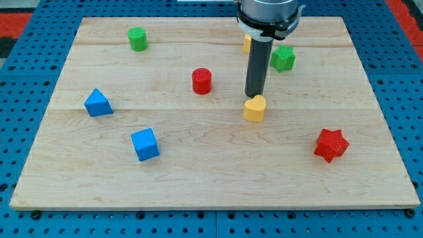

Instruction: Place the yellow heart horizontally to red star

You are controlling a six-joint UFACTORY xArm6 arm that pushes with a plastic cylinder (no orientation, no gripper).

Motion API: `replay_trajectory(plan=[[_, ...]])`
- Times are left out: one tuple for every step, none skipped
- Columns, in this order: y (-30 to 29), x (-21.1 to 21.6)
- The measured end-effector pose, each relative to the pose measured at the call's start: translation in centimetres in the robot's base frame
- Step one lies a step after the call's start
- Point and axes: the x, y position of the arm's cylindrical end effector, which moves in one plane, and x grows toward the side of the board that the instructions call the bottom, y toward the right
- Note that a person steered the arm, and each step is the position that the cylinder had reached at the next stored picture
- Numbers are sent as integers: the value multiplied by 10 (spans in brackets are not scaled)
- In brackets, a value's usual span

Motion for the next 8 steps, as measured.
replay_trajectory(plan=[[-29, 17], [-27, 22], [-10, 7], [19, 7], [8, 35], [16, 45], [15, 33], [-15, 33]])
